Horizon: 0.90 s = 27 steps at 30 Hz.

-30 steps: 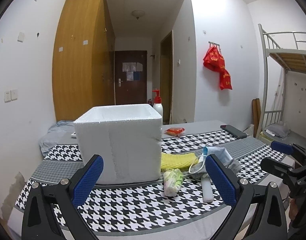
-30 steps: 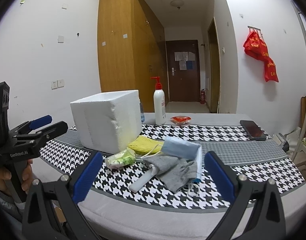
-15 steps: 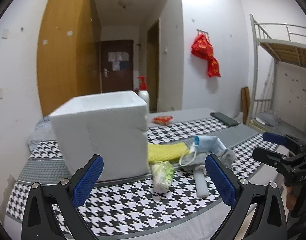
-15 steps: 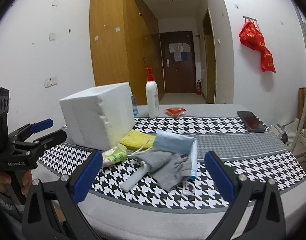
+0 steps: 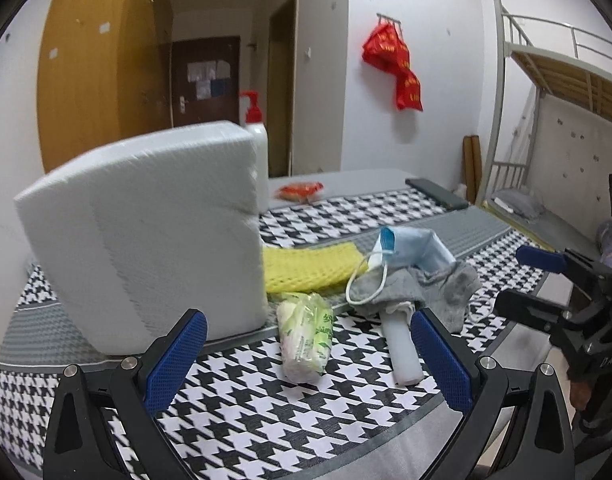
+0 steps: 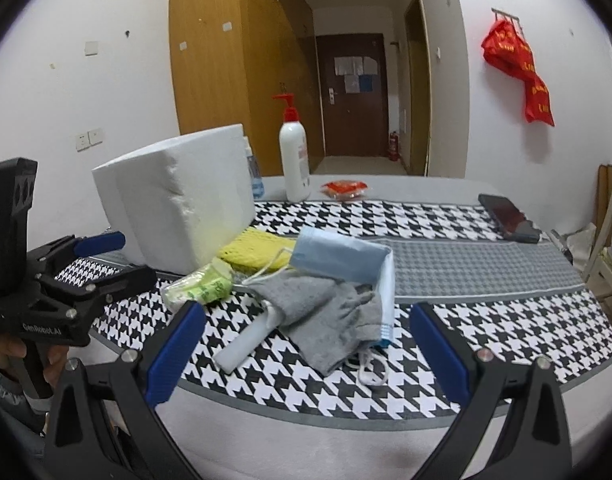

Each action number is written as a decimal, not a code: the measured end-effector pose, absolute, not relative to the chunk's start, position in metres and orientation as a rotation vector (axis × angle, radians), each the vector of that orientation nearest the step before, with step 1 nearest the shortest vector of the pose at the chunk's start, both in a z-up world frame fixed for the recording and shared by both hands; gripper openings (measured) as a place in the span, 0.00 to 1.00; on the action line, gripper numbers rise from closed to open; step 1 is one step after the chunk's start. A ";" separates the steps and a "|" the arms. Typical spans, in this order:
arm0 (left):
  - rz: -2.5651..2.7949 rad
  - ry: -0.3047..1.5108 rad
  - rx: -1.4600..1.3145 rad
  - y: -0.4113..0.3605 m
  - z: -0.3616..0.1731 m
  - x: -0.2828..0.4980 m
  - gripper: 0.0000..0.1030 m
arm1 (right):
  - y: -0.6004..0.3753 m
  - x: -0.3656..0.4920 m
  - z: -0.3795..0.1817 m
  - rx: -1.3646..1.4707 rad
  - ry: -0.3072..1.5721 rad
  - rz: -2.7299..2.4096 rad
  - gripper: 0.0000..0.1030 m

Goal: Organize soft objects
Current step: 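Grasp the blue face mask with the right gripper while the left gripper grasps the green-wrapped package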

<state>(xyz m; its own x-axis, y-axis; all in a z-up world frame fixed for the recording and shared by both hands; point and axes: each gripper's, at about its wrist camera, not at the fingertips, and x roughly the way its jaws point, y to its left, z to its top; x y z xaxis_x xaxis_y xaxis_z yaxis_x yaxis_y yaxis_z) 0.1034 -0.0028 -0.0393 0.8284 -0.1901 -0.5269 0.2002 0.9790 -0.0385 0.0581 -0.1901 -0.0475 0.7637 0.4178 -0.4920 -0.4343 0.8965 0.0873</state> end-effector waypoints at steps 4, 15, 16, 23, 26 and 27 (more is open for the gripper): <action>-0.225 0.603 0.016 -0.004 -0.048 0.115 0.94 | -0.196 0.068 -0.050 -0.031 0.547 0.422 1.00; -0.257 0.719 0.021 -0.003 -0.066 0.139 0.66 | -0.196 0.091 -0.062 -0.010 0.622 0.419 1.00; -0.261 0.725 0.023 -0.003 -0.067 0.139 0.65 | -0.196 0.093 -0.063 -0.011 0.626 0.416 1.00; -0.232 0.786 0.048 -0.003 -0.081 0.148 0.35 | -0.196 0.103 -0.066 -0.009 0.660 0.409 1.00; -0.244 0.799 0.025 -0.001 -0.083 0.149 0.30 | -0.195 0.108 -0.068 -0.007 0.677 0.412 1.00; -0.242 0.796 0.024 0.000 -0.083 0.148 0.29 | -0.195 0.108 -0.068 -0.007 0.678 0.415 1.00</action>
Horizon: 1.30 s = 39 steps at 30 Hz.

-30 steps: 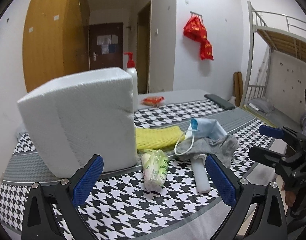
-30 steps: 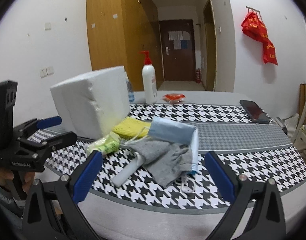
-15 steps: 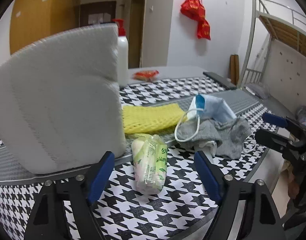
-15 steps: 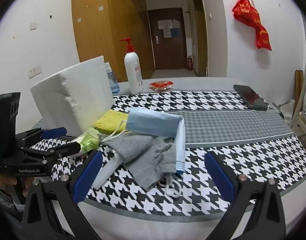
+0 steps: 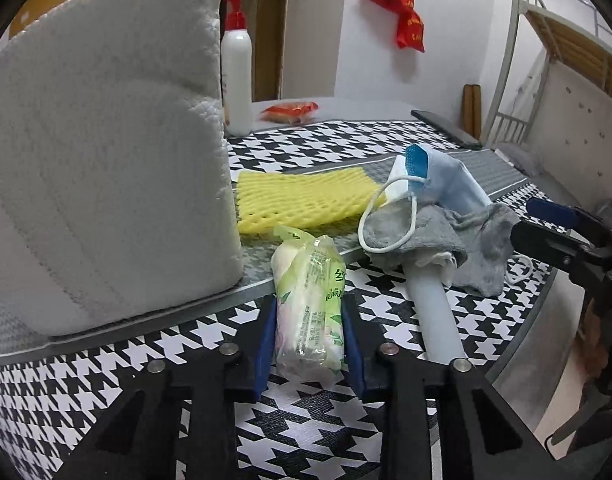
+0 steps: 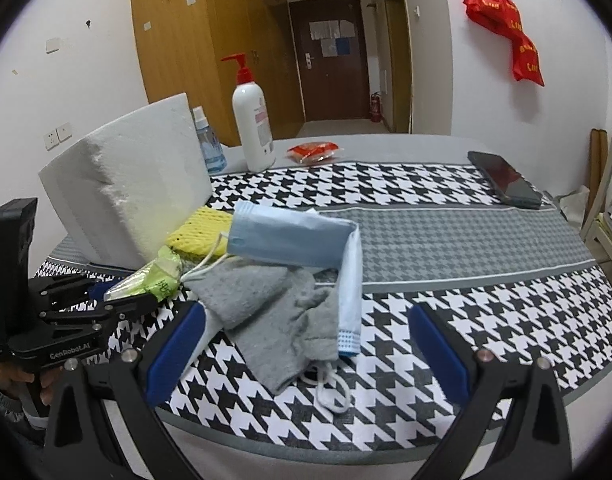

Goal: Organize soft objects
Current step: 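Grasp the blue face mask with the right gripper while the left gripper grasps the green-wrapped package, then lift and carry the mask and package over the white foam box with both grippers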

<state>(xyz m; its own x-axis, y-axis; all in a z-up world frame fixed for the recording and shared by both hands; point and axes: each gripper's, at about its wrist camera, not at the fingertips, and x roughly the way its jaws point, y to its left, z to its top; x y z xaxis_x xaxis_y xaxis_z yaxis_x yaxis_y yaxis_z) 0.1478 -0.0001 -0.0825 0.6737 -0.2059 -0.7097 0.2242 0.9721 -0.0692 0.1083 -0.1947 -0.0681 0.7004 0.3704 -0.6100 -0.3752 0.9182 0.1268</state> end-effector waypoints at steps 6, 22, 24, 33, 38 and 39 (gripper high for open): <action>-0.242 0.781 0.014 0.004 -0.082 0.143 0.28 | -0.187 0.105 -0.065 -0.021 0.679 0.474 0.74; -0.245 0.750 0.006 0.008 -0.073 0.131 0.28 | -0.201 0.159 -0.069 -0.018 0.770 0.380 0.39; -0.248 0.745 0.008 0.008 -0.072 0.130 0.28 | -0.200 0.163 -0.074 -0.014 0.784 0.381 0.39; -0.253 0.741 0.000 0.009 -0.070 0.130 0.28 | -0.207 0.171 -0.085 0.028 0.821 0.386 0.10; -0.255 0.723 -0.002 0.011 -0.066 0.129 0.28 | -0.215 0.164 -0.074 0.065 0.776 0.370 0.09; -0.251 0.712 0.001 0.012 -0.063 0.127 0.28 | -0.217 0.162 -0.070 0.071 0.763 0.369 0.09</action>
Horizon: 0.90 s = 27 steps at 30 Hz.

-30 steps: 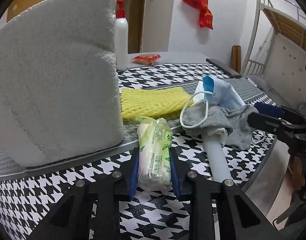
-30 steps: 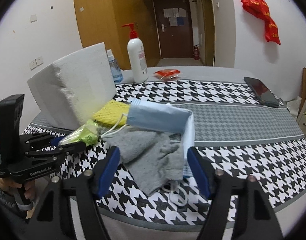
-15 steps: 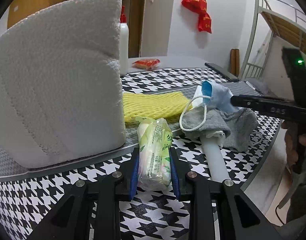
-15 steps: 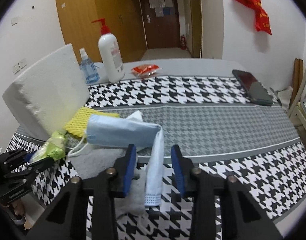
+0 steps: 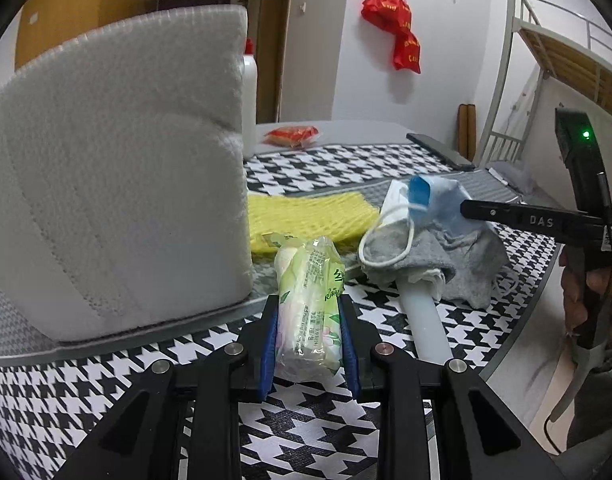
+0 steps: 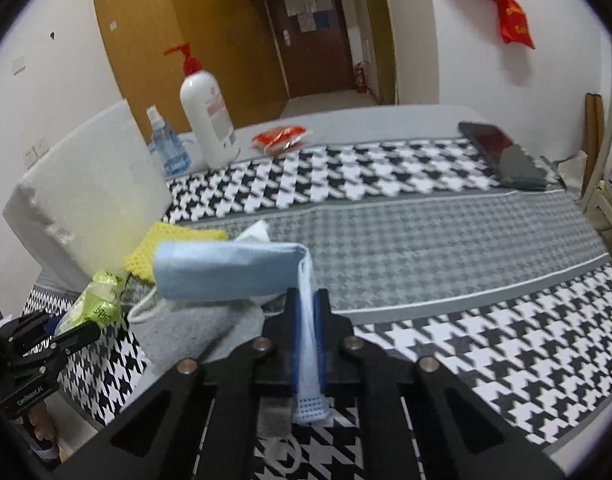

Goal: Organize soft objects
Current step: 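Lift and carry the mask and package over the white foam box with both grippers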

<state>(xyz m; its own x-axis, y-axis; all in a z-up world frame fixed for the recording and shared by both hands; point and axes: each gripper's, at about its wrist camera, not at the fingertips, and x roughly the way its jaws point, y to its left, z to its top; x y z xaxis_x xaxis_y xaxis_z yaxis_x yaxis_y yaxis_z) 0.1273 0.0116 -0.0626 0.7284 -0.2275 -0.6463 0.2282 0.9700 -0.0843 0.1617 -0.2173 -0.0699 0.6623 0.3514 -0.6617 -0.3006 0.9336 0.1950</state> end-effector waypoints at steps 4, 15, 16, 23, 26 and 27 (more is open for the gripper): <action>-0.248 0.678 -0.002 0.016 -0.053 0.124 0.28 | -0.225 0.156 -0.056 0.093 0.721 0.358 0.09; -0.252 0.615 0.005 0.017 -0.035 0.110 0.28 | -0.241 0.126 -0.019 0.128 0.606 0.347 0.09; -0.253 0.610 0.003 0.017 -0.034 0.108 0.28 | -0.242 0.123 -0.015 0.129 0.596 0.348 0.09; -0.256 0.567 0.006 0.017 -0.023 0.096 0.28 | -0.241 0.106 0.001 0.123 0.547 0.369 0.09; -0.252 0.549 0.010 0.015 -0.018 0.088 0.28 | -0.237 0.101 0.002 0.115 0.540 0.382 0.09; -0.249 0.543 0.012 0.014 -0.017 0.086 0.28 | -0.236 0.099 0.003 0.111 0.536 0.387 0.09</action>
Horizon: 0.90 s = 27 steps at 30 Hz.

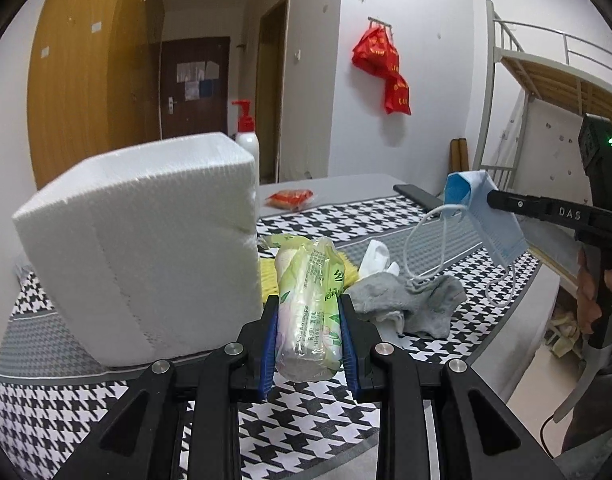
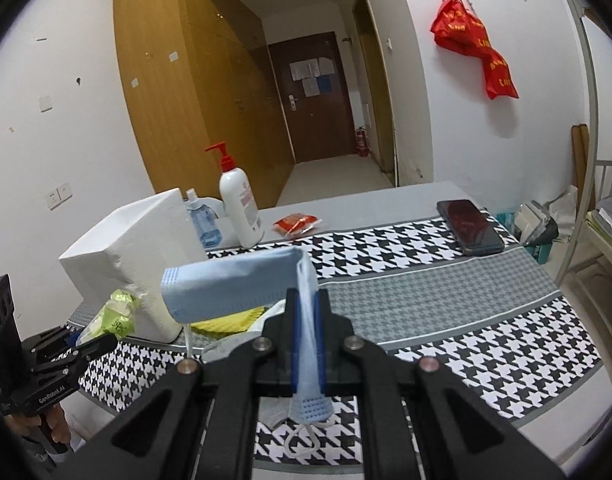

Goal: Organize soft objects
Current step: 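Lift and carry the mask and package over the white foam box with both grippers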

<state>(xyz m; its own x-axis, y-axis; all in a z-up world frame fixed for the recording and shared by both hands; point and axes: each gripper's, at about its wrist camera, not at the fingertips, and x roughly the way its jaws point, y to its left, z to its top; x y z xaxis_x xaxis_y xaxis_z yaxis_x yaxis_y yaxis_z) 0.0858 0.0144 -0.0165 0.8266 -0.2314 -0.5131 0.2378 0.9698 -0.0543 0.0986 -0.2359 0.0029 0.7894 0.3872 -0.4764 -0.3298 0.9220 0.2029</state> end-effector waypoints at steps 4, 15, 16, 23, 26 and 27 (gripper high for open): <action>-0.237 0.527 0.014 0.015 -0.012 0.078 0.28 | -0.231 0.091 0.005 0.102 0.523 0.409 0.09; -0.191 0.486 0.015 0.023 -0.002 0.058 0.28 | -0.218 0.078 0.013 0.092 0.496 0.473 0.09; -0.185 0.481 0.015 0.024 0.000 0.057 0.28 | -0.216 0.078 0.014 0.092 0.495 0.481 0.09; -0.130 0.454 0.003 0.038 0.008 0.045 0.28 | -0.199 0.075 0.016 0.079 0.486 0.545 0.09; -0.099 0.447 -0.002 0.044 0.011 0.041 0.28 | -0.188 0.074 0.017 0.072 0.486 0.580 0.09; -0.091 0.444 -0.004 0.046 0.011 0.040 0.28 | -0.184 0.074 0.016 0.066 0.486 0.594 0.09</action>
